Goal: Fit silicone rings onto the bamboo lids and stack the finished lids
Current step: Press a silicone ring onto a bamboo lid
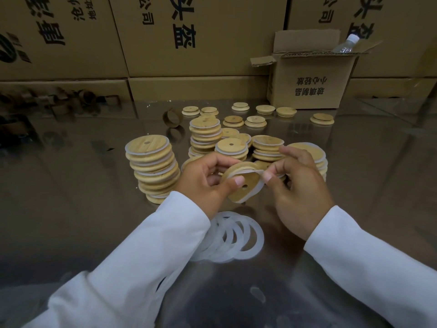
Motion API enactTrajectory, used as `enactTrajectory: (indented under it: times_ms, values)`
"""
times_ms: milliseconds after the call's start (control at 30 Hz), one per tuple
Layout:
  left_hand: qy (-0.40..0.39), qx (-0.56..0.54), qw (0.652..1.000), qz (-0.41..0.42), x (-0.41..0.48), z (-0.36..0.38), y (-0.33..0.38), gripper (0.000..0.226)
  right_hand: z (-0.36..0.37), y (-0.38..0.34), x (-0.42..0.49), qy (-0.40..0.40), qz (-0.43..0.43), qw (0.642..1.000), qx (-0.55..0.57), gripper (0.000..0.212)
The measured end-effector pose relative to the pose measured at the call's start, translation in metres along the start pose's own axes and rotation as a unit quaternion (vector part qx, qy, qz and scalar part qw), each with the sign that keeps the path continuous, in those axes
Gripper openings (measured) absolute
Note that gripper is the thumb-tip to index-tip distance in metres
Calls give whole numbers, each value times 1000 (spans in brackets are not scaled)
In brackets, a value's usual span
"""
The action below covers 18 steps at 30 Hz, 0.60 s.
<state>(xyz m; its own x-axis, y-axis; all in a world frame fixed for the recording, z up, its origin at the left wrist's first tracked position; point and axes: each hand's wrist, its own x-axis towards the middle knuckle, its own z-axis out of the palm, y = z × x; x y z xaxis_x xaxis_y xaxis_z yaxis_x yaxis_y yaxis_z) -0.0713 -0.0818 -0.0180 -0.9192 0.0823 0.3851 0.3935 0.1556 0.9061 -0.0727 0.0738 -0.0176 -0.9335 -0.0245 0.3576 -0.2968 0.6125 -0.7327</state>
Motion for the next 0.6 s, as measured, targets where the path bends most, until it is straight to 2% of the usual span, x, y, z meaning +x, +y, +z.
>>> enactTrajectory:
  times_ms: [267,467,600]
  values:
    - [-3,-1,1000,6,0,-4,6,21,0,-4,0,35,-23,998,36,25]
    - [-7,21,1000,-1,1,-4,7,24,0,-4,4,8,21,998,59,21]
    - [-9,22,1000,-9,0,-6,4,24,-1,-1,5,-26,19,996,79,15]
